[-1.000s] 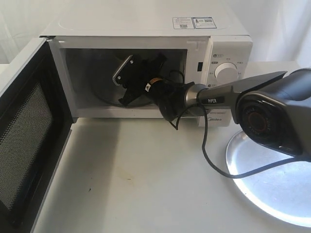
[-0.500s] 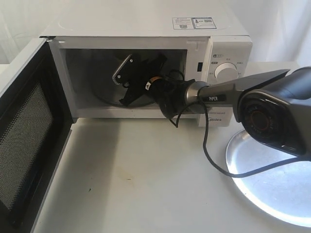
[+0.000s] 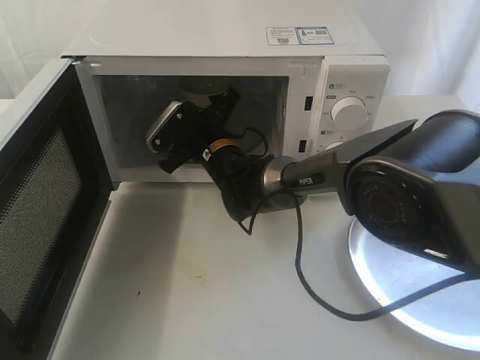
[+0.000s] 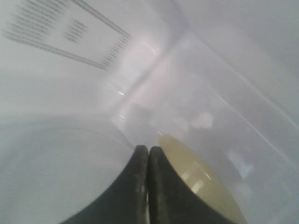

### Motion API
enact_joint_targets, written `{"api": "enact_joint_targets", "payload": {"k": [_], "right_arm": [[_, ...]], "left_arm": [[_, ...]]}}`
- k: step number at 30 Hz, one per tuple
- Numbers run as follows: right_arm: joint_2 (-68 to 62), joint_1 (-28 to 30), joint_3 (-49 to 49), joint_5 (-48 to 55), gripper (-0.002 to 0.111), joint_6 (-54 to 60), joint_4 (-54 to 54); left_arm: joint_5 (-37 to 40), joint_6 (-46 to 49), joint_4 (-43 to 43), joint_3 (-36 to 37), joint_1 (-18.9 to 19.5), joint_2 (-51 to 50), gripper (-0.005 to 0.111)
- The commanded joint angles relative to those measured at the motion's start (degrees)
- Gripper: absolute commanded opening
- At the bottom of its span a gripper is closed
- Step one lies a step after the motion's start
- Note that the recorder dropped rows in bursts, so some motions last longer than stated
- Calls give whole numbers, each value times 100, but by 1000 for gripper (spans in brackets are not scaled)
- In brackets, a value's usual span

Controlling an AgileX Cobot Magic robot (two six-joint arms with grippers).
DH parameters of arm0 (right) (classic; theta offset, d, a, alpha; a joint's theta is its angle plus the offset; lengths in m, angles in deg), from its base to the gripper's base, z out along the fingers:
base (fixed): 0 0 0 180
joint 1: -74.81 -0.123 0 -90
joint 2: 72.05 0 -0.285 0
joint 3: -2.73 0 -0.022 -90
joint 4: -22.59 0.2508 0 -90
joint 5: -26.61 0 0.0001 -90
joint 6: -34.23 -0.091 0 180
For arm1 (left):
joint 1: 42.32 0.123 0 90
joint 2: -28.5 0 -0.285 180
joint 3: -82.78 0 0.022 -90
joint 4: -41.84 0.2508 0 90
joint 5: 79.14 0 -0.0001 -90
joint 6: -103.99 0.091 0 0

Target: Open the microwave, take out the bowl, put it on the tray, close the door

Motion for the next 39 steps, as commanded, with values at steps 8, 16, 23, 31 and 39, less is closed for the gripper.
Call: {"api": "enact_joint_targets", "payload": {"k": [8, 16, 23, 31, 39], "right_arm": [[61, 363, 489, 276, 0, 490, 1760], [71, 814, 820, 1110, 2, -312, 1742], [-121, 836, 820, 1124, 26, -404, 1377], [-178, 836, 831, 1399, 47, -449, 1339], [147, 797, 792, 2530, 46, -424, 1834]], "left_arm": [[0, -29, -26, -24, -21, 12, 0], [0, -29, -26, -24, -21, 12, 0], [0, -29, -26, -24, -21, 12, 0], [0, -29, -26, -24, -21, 12, 0], [0, -29, -26, -24, -21, 12, 0]]}}
